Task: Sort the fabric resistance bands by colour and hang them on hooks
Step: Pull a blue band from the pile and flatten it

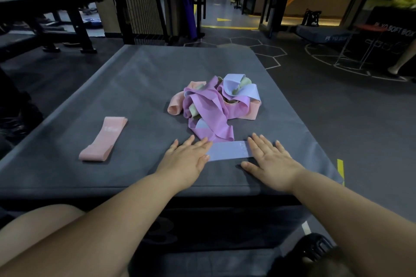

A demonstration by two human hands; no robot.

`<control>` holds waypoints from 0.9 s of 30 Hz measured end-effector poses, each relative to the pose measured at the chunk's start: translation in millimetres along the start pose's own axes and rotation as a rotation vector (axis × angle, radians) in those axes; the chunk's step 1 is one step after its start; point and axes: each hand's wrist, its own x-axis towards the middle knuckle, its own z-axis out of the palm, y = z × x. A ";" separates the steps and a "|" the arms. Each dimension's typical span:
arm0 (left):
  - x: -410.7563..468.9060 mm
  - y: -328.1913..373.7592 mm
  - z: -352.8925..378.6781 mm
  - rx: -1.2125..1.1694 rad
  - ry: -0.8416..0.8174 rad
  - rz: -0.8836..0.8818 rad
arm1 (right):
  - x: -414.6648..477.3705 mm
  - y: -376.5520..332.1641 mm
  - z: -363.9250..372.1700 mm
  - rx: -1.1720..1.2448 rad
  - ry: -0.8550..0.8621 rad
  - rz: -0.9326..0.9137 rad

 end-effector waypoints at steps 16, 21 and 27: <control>-0.7 1.8 -5.6 -0.265 0.082 0.003 | -3.5 -5.4 -7.1 0.117 0.022 0.024; -2.7 5.7 -11.7 -0.337 0.333 -0.120 | -3.7 -4.3 -12.9 0.198 0.049 0.055; 2.6 6.0 -11.9 -0.267 0.281 -0.256 | 6.6 6.1 -16.5 0.291 0.385 0.258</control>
